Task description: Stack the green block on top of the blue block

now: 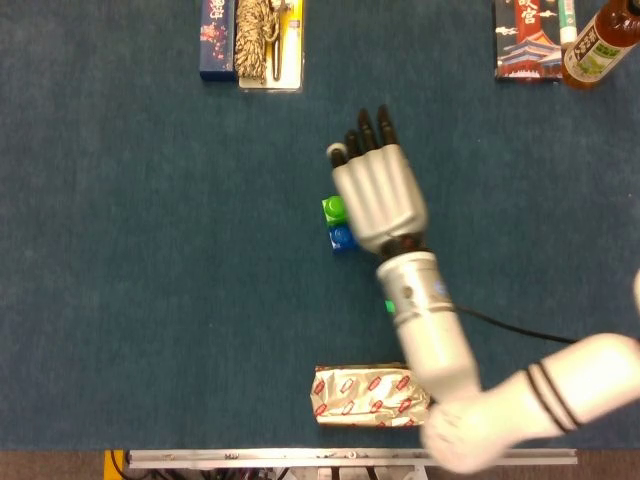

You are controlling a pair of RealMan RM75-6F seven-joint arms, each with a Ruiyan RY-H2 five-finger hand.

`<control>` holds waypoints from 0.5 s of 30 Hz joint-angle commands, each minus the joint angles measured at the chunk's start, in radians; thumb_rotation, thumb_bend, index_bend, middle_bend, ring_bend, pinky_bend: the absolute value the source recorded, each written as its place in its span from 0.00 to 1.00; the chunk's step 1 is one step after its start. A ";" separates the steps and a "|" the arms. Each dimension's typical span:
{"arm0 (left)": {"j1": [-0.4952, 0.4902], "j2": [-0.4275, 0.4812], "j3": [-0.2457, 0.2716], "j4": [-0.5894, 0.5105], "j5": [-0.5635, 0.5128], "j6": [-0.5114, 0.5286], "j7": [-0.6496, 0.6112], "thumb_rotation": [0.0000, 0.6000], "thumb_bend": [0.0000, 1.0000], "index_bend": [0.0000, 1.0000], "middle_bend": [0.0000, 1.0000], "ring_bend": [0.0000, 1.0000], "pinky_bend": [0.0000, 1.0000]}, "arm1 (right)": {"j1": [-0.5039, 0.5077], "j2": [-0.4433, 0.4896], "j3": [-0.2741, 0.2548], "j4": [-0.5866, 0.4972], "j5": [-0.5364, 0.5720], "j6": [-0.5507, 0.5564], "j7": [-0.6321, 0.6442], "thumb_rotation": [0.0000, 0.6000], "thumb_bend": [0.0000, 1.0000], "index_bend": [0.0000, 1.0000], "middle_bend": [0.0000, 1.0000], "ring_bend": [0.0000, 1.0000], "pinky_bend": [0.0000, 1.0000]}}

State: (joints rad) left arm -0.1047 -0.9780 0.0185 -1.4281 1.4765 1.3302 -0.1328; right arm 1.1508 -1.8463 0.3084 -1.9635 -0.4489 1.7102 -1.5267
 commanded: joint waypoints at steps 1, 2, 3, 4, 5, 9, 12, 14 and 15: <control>-0.006 0.003 -0.004 -0.025 0.001 0.002 0.030 1.00 0.23 0.24 0.12 0.00 0.09 | -0.131 0.166 -0.195 -0.167 -0.223 0.090 0.139 1.00 0.09 0.28 0.24 0.04 0.08; -0.008 0.004 -0.006 -0.037 0.000 0.002 0.043 1.00 0.23 0.25 0.12 0.00 0.09 | -0.158 0.199 -0.236 -0.192 -0.274 0.101 0.171 1.00 0.09 0.29 0.25 0.05 0.08; -0.010 0.005 -0.007 -0.046 0.000 0.001 0.054 1.00 0.23 0.25 0.12 0.00 0.09 | -0.179 0.225 -0.268 -0.209 -0.313 0.109 0.196 1.00 0.10 0.29 0.25 0.05 0.08; -0.013 0.006 -0.008 -0.056 -0.001 0.000 0.065 1.00 0.23 0.25 0.12 0.00 0.09 | -0.200 0.250 -0.301 -0.224 -0.354 0.115 0.222 1.00 0.10 0.29 0.25 0.05 0.08; -0.015 0.007 -0.010 -0.070 -0.002 -0.001 0.080 1.00 0.23 0.25 0.12 0.00 0.09 | -0.229 0.284 -0.343 -0.240 -0.410 0.124 0.259 1.00 0.10 0.29 0.25 0.05 0.08; -0.026 0.008 -0.016 -0.116 -0.003 -0.004 0.127 1.00 0.23 0.25 0.12 0.00 0.09 | -0.332 0.391 -0.482 -0.248 -0.612 0.150 0.413 1.00 0.11 0.29 0.25 0.05 0.08; -0.034 0.008 -0.021 -0.156 -0.002 -0.004 0.162 1.00 0.23 0.25 0.12 0.00 0.09 | -0.419 0.461 -0.572 -0.199 -0.753 0.173 0.555 1.00 0.13 0.29 0.25 0.05 0.08; -0.039 0.008 -0.022 -0.187 0.000 -0.005 0.187 1.00 0.23 0.25 0.12 0.00 0.09 | -0.484 0.499 -0.614 -0.143 -0.826 0.194 0.662 1.00 0.14 0.29 0.25 0.05 0.08; -0.041 0.008 -0.022 -0.201 0.001 -0.005 0.199 1.00 0.23 0.25 0.12 0.00 0.09 | -0.511 0.511 -0.627 -0.114 -0.850 0.203 0.707 1.00 0.14 0.29 0.25 0.05 0.08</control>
State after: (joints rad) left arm -0.1393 -0.9704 -0.0011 -1.6067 1.4757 1.3257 0.0473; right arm 0.7605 -1.4268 -0.2167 -2.1504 -1.1778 1.8661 -0.9814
